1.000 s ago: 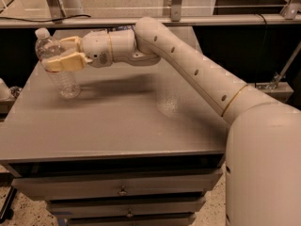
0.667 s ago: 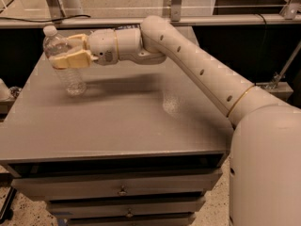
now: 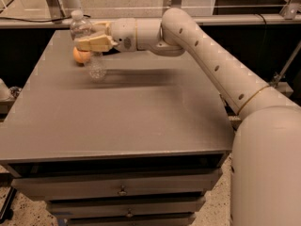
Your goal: Move water bottle near orange
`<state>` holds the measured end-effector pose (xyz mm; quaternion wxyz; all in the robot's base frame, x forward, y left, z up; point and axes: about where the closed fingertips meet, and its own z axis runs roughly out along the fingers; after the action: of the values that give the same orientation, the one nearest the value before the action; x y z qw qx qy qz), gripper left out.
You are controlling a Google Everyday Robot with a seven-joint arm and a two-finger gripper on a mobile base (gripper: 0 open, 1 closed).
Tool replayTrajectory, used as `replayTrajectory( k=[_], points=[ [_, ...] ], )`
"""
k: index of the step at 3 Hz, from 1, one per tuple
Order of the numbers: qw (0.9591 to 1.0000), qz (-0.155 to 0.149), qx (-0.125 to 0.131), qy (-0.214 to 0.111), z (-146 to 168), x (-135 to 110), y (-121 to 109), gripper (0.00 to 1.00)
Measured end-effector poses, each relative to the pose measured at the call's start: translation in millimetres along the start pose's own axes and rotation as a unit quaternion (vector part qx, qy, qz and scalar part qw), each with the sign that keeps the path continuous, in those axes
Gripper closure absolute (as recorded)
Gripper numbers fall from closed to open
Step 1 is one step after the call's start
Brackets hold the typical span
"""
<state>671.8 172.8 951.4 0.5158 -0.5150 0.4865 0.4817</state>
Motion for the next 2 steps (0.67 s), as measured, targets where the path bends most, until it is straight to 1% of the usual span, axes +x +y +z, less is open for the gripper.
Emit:
replayTrajectory(
  k=[1,2],
  points=[
    [0.9995,0.001,0.030,0.001,-16,0,-22,1.00],
    [0.9987,0.004,0.051,0.002,-27,4,-35,1.00]
  ],
)
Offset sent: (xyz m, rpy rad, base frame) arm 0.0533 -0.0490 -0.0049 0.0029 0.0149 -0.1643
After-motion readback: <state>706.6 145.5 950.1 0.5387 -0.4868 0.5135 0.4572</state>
